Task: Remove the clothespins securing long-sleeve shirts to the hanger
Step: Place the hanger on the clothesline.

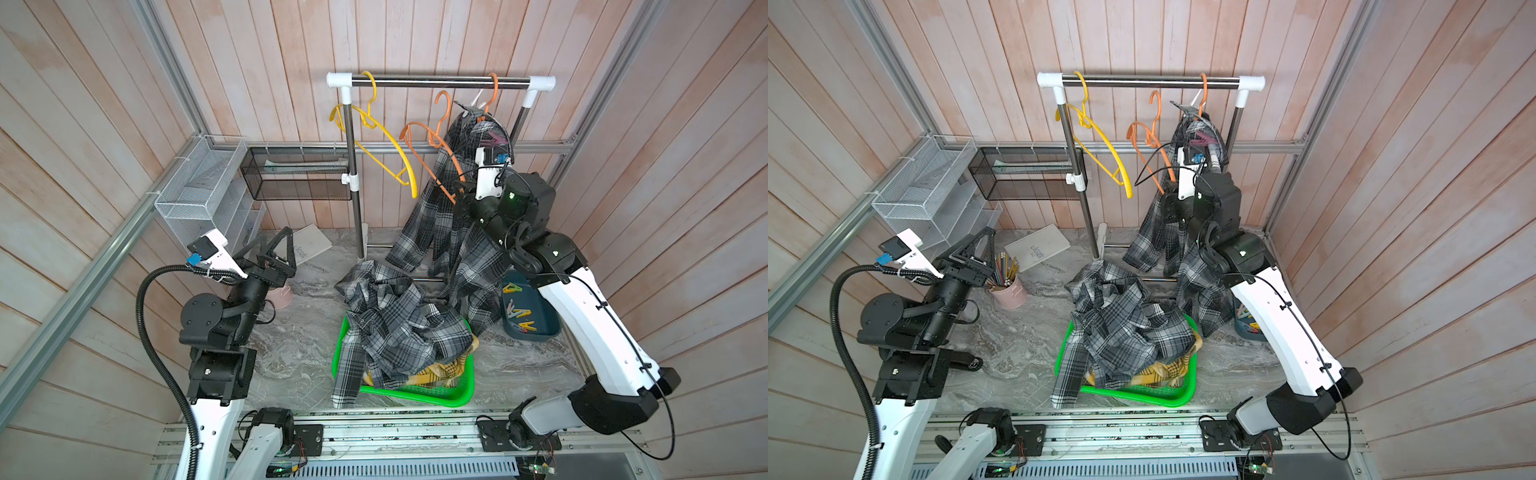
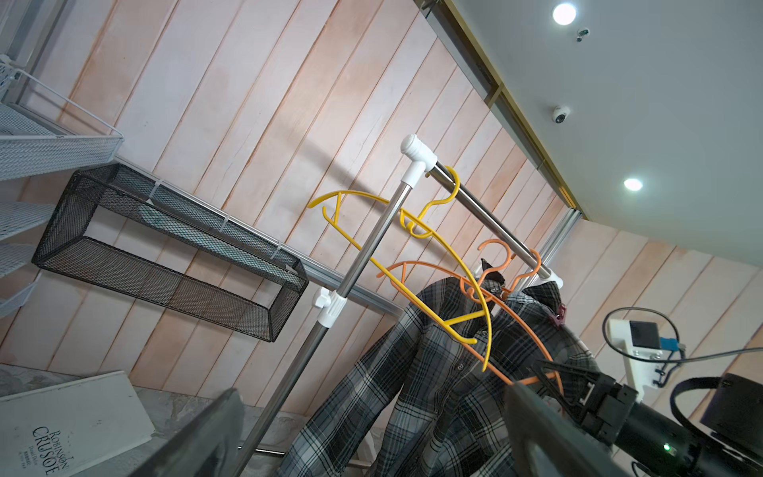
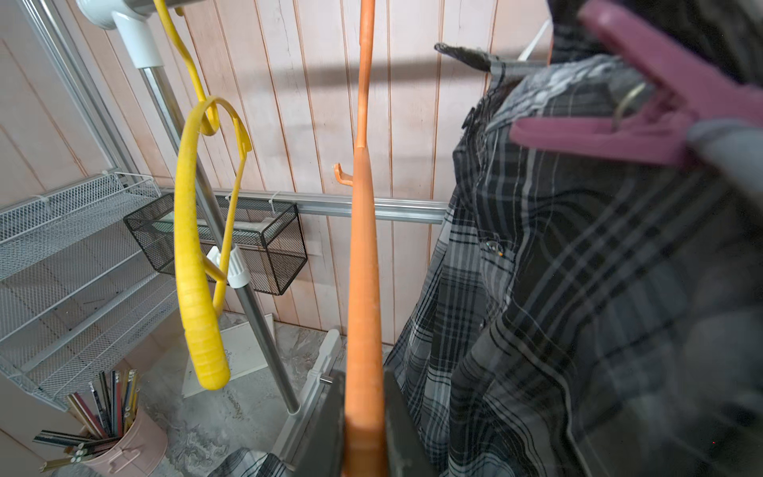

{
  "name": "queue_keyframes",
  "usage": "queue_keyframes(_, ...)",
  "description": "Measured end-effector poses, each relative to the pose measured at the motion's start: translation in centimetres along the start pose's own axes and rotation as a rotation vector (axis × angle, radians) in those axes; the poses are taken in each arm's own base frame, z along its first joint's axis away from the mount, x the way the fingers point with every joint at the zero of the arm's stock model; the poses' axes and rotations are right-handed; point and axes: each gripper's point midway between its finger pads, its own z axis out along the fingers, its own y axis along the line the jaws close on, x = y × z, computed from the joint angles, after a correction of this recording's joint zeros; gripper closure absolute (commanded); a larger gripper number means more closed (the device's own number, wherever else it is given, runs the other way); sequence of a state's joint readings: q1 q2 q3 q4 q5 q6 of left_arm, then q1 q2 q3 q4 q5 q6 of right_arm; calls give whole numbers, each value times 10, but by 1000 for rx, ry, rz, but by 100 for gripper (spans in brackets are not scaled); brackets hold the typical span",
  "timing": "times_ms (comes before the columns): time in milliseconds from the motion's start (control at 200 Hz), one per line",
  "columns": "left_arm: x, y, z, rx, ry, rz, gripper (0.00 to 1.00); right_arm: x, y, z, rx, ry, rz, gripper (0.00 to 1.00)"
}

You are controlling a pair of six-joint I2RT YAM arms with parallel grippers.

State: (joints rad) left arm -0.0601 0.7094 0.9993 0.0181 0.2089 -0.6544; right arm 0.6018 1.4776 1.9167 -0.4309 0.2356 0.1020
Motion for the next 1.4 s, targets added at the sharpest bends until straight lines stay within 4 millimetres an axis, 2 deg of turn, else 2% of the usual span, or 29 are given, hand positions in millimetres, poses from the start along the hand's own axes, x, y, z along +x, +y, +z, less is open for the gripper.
queue_keyframes(255,2,2,1,-5,7,-2,0,-3,21,1,-37,-5,-69,100)
queue_keyframes(745,4,3,2,-8,12,-3,0,-20,35,-1,-52,-56,-128,100)
queue_keyframes(955,7,5,2,-12,17,-5,0,-36,38,0,-45,-103,-136,100)
queue_keyframes(1206,12,9,3,-21,33,-9,0,-53,46,20,-37,-140,-147,100)
queue_keyframes(1401,15,11,3,-30,45,-12,0,-47,55,44,-45,-111,-161,100)
